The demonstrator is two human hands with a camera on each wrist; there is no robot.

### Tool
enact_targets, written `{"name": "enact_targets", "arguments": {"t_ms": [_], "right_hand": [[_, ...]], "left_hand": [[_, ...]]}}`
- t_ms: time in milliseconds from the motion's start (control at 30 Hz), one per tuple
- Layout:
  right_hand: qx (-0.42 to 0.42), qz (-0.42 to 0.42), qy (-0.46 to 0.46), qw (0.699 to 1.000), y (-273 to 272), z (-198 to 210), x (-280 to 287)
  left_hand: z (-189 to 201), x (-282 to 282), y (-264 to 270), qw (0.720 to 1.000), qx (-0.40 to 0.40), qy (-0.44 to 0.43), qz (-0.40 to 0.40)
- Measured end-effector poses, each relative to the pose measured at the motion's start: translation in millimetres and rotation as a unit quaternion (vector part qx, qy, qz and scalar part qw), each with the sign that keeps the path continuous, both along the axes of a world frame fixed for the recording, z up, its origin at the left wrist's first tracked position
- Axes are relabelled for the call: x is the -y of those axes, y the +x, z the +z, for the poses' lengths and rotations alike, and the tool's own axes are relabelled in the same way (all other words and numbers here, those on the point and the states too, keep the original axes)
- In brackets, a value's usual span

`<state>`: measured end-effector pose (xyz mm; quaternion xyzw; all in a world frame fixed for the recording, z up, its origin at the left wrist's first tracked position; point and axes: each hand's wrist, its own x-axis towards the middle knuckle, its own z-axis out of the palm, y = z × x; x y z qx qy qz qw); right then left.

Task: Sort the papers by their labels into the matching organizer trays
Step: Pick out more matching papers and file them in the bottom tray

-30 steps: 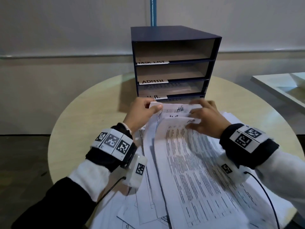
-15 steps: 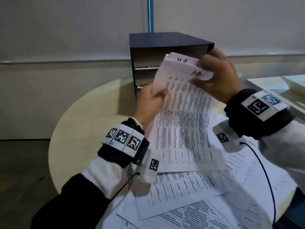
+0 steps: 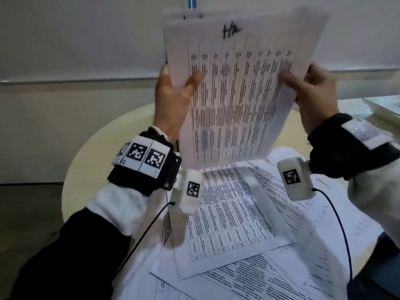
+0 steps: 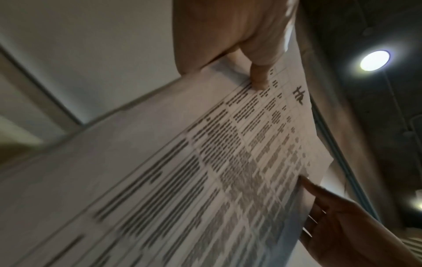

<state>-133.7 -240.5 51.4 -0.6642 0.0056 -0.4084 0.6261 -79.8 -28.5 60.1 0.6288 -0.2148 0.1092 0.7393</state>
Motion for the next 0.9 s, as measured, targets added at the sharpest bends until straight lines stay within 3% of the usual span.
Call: {"name": "enact_targets", "arguments": {"t_ms": [167, 400, 533, 667, 767, 900], "right_hand": [[-0.061, -0.015, -0.011, 0.998, -5.3, -37.9, -9.8], [-0.078, -0.096, -0.087, 0.988, 10.7, -11.1, -9.6], [-0.214, -0.126, -0.126, 0.96, 15.3, -35.9, -6.4], [-0.336, -0.11, -0.166, 0.921, 12.5, -70.2, -11.9], [-0.399, -0.083, -0.2, 0.891, 17.5, -88.1, -14.6], [-0.454, -0.056, -0.211, 0.864, 23.6, -99.5, -10.6]], "left_hand": [[-33.4, -4.2, -9.8, 0.994, -0.039, 0.089, -0.041], [-25.9, 12.8, 25.7, 0.991, -0.083, 0.098, 0.044], [-66.8, 14.7, 49.5, 0.964, -0.206, 0.167, -0.019], [-90.8, 5.3, 44.4, 0.918, -0.321, 0.224, -0.067], [-101.6, -2.8, 41.5, 0.898, -0.363, 0.239, -0.063], [-118.0, -5.8, 47.3, 0.894, -0.37, 0.237, -0.088]]}}
